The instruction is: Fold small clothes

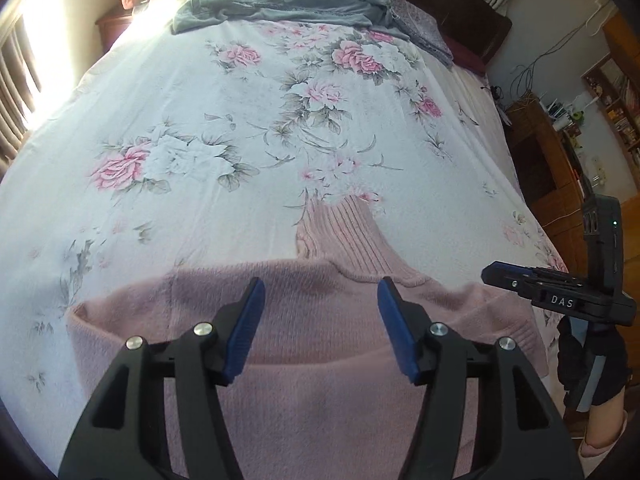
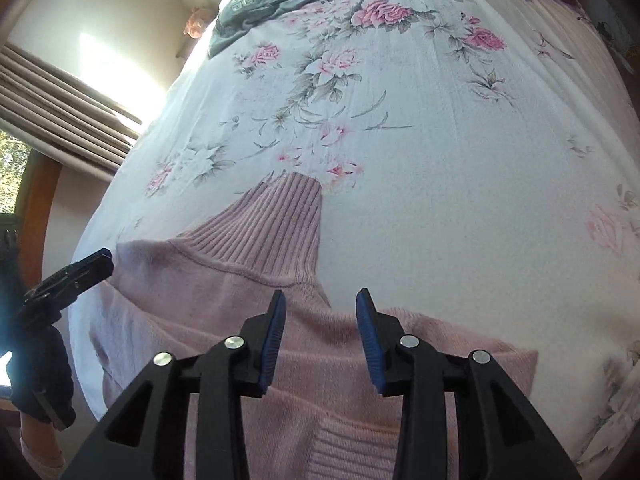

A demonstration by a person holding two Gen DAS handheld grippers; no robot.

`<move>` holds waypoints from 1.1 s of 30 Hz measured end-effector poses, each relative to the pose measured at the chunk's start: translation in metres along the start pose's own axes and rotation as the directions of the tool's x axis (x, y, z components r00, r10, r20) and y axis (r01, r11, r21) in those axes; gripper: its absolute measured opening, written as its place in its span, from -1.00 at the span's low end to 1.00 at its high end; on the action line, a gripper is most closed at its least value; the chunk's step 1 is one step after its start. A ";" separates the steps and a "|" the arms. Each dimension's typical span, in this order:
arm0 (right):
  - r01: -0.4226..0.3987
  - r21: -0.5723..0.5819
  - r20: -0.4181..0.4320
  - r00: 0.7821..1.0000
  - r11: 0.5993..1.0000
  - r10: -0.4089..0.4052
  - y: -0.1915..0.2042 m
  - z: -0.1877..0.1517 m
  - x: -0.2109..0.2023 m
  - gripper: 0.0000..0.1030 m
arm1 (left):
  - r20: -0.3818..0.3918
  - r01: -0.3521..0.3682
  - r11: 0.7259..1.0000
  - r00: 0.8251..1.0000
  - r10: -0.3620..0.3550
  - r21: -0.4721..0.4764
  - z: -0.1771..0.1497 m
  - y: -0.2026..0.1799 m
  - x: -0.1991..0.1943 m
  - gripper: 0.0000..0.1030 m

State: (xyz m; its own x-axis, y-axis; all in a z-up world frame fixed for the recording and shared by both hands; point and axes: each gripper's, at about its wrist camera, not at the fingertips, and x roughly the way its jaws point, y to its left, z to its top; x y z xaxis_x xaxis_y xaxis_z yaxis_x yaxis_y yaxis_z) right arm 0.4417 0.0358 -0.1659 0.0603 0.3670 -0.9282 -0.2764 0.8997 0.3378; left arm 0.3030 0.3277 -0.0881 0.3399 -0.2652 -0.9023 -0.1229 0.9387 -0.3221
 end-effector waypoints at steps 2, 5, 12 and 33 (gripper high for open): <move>-0.011 0.023 -0.037 0.999 1.000 0.012 -0.001 0.025 0.034 -0.24 | -0.042 0.013 1.000 0.999 -0.014 -0.016 0.023 -0.004 0.034 0.13; -0.020 0.068 -0.080 0.997 0.997 0.025 -0.005 0.048 0.080 -0.22 | -0.123 0.010 0.998 0.992 -0.019 -0.069 0.042 0.002 0.085 0.13; -0.019 0.067 -0.175 0.984 0.998 0.031 -0.012 0.066 0.145 -0.09 | -0.247 0.038 0.989 0.966 -0.072 -0.141 0.050 0.027 0.153 0.12; -0.304 0.025 0.017 0.953 0.952 0.303 0.007 0.060 0.079 -0.85 | -0.087 0.204 0.976 0.974 -0.210 -0.070 0.045 0.012 0.124 -0.77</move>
State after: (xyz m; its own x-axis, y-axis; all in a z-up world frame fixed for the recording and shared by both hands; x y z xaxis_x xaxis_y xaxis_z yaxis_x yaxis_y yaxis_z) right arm 0.5021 0.0849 -0.2274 -0.0105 0.6264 -0.7794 -0.2573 0.7515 0.6075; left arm 0.3861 0.3159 -0.1908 0.2758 -0.4744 -0.8360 -0.1161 0.8469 -0.5189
